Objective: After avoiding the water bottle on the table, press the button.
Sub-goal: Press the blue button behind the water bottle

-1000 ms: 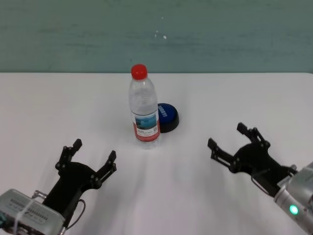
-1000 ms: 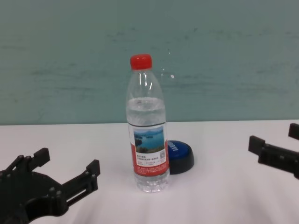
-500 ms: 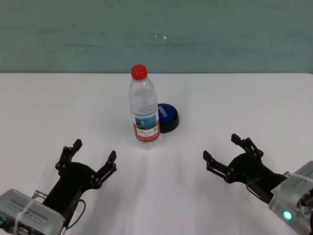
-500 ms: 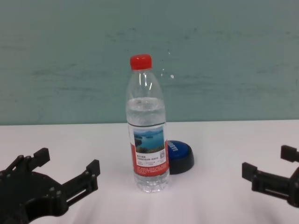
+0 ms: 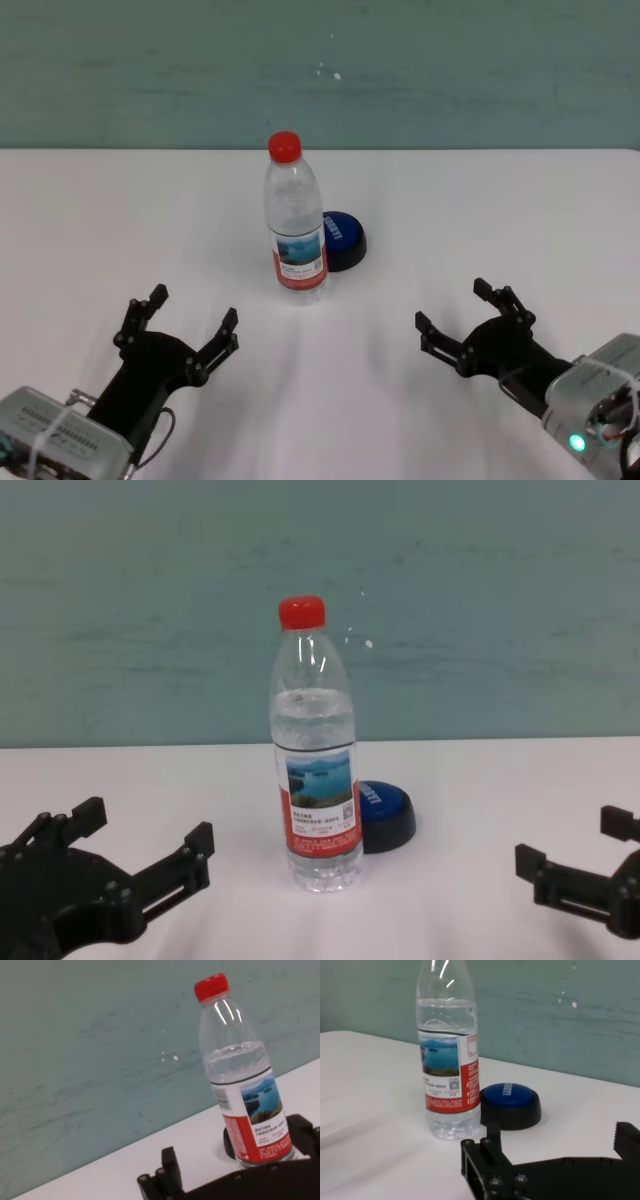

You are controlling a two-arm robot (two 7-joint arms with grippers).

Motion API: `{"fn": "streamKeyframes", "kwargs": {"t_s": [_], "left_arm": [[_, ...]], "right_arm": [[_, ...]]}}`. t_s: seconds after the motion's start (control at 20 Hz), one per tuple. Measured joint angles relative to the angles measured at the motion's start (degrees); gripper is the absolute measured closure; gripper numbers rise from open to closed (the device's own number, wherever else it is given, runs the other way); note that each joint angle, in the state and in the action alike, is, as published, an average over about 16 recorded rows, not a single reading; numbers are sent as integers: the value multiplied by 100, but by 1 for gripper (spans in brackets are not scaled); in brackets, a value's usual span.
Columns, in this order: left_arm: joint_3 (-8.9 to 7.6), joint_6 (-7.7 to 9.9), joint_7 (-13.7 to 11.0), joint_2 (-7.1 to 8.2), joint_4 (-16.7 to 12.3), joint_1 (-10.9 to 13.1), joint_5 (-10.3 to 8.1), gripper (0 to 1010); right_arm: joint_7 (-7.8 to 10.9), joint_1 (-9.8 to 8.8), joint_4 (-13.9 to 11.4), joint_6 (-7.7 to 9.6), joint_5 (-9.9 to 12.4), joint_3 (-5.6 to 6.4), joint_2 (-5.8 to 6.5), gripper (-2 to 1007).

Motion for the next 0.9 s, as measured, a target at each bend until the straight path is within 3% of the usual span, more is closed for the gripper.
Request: {"fn": "streamKeyframes", "kwargs": {"t_s": [0.45, 0.9], "left_arm": [[0, 0, 0, 0, 0, 0, 0, 10], [0, 0, 0, 0, 0, 0, 0, 10]], "right_arm": [[-8, 0, 18, -104, -199, -14, -90, 1], [69, 65, -36, -14, -58, 40, -166, 1]]}}
